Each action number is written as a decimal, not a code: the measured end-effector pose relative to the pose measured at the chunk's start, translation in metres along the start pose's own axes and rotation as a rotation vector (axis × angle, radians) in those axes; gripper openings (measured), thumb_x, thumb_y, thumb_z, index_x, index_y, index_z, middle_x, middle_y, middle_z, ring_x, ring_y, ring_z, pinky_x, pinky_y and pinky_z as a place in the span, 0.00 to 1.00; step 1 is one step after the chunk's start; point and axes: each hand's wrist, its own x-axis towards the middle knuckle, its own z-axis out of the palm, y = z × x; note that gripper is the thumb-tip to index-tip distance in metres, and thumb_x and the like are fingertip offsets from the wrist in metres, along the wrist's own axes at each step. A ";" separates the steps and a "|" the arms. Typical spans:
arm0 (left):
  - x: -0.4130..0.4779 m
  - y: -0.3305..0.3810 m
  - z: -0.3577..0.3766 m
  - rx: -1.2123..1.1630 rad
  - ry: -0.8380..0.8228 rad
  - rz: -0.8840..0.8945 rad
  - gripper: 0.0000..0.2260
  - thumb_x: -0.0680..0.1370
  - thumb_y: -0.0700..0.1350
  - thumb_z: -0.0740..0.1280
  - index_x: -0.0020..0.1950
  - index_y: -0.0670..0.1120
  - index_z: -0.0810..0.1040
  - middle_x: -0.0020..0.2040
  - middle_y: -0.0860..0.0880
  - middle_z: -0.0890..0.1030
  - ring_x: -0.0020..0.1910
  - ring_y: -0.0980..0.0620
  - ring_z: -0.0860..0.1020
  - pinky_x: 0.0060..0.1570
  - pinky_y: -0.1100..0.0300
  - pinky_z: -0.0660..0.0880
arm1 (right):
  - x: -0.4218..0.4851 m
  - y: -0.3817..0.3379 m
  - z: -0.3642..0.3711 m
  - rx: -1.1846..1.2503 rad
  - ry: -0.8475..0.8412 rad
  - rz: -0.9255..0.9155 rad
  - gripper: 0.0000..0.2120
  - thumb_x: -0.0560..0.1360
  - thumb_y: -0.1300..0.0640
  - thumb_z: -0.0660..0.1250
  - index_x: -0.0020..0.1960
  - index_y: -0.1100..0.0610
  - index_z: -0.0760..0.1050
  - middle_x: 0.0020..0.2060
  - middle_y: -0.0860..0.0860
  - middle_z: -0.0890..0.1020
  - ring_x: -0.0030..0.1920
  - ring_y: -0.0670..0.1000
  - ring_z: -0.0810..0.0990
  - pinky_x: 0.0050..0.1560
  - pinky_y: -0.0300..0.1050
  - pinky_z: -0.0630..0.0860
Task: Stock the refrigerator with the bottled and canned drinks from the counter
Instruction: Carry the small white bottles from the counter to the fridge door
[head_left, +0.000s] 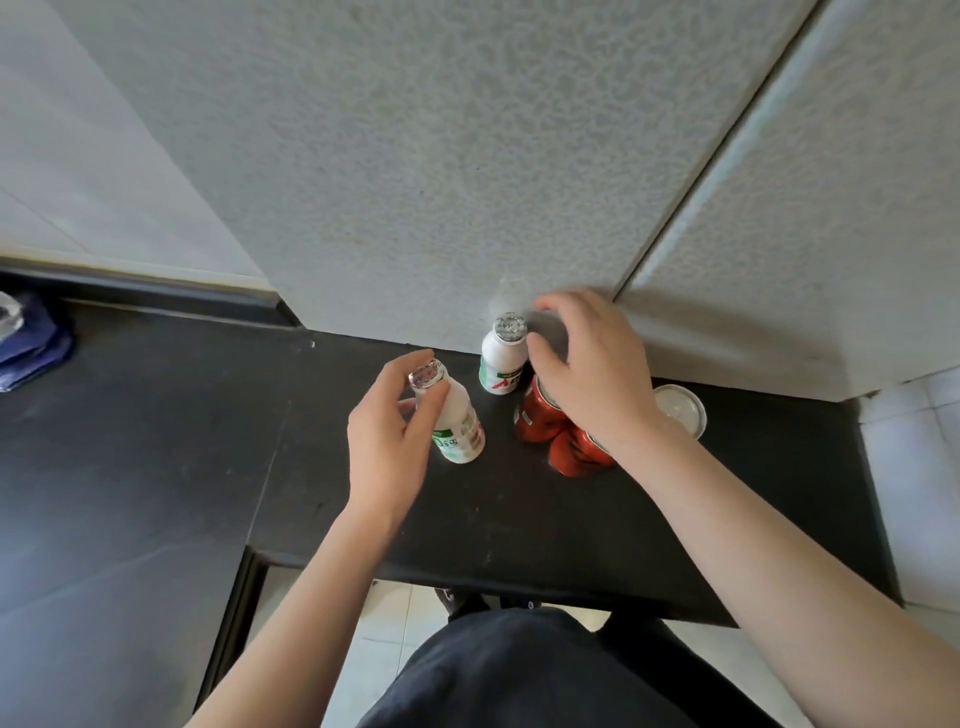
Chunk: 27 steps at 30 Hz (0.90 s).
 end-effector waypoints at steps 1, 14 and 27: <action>0.000 0.000 -0.004 -0.007 0.001 0.005 0.12 0.78 0.46 0.66 0.56 0.62 0.74 0.50 0.65 0.79 0.45 0.59 0.80 0.42 0.69 0.75 | 0.005 -0.004 0.004 -0.044 -0.047 -0.007 0.16 0.75 0.54 0.64 0.62 0.56 0.74 0.58 0.51 0.78 0.59 0.53 0.74 0.58 0.46 0.69; -0.017 -0.011 -0.033 -0.089 0.045 -0.013 0.13 0.77 0.46 0.67 0.53 0.65 0.74 0.51 0.64 0.80 0.44 0.59 0.80 0.42 0.70 0.74 | 0.026 -0.018 0.031 -0.314 -0.314 -0.094 0.15 0.75 0.56 0.64 0.61 0.54 0.73 0.55 0.54 0.75 0.54 0.57 0.75 0.48 0.49 0.72; -0.092 0.017 -0.046 -0.058 0.287 -0.036 0.10 0.77 0.44 0.67 0.54 0.58 0.76 0.49 0.62 0.79 0.48 0.57 0.79 0.48 0.63 0.76 | -0.037 -0.033 -0.022 0.142 -0.084 -0.374 0.17 0.74 0.50 0.68 0.60 0.54 0.76 0.50 0.51 0.79 0.49 0.52 0.78 0.46 0.44 0.74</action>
